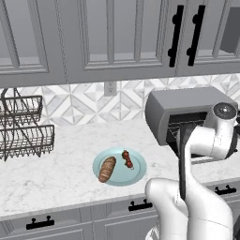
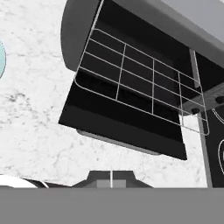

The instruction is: Pick up the kebab skewer and baguette bread, and place them inside the toaster oven. Close the toaster oven door and start by setting the timer.

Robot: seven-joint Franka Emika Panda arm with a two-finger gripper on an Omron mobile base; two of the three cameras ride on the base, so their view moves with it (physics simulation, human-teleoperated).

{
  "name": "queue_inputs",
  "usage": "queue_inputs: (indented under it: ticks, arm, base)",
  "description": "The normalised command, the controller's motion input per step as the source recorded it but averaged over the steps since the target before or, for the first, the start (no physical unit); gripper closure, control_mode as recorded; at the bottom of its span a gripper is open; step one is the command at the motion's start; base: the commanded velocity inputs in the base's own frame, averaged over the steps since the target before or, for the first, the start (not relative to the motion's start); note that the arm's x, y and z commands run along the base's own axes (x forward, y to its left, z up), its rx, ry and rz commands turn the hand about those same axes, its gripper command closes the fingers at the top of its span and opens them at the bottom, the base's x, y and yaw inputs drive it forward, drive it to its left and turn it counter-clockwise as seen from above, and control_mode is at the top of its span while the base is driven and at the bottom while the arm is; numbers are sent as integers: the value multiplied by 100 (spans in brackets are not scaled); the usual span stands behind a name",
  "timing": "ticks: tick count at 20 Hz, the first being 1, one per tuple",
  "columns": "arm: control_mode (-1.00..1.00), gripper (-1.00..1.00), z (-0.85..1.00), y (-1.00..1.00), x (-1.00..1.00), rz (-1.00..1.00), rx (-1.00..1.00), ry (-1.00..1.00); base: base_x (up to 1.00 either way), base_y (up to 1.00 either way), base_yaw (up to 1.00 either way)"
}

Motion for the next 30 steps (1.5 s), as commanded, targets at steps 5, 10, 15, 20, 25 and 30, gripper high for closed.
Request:
queue_inputs:
  ticks: [5,10,15,20,25,30]
  arm:
    - [-100,100,7,89,-37,-29,20,14]
    - [-100,100,0,79,5,-6,35,5]
    - [-100,-100,-4,84,64,0,31,3]
    - [-100,-100,-48,76,66,0,12,0]
    - [-100,-100,-83,28,68,0,2,3]
    - [-100,-100,-63,0,42,4,0,4]
  base:
    - [0,0,0]
    - [0,0,0]
    - [0,0,0]
    - [0,0,0]
    - [0,0,0]
    - [0,0,0]
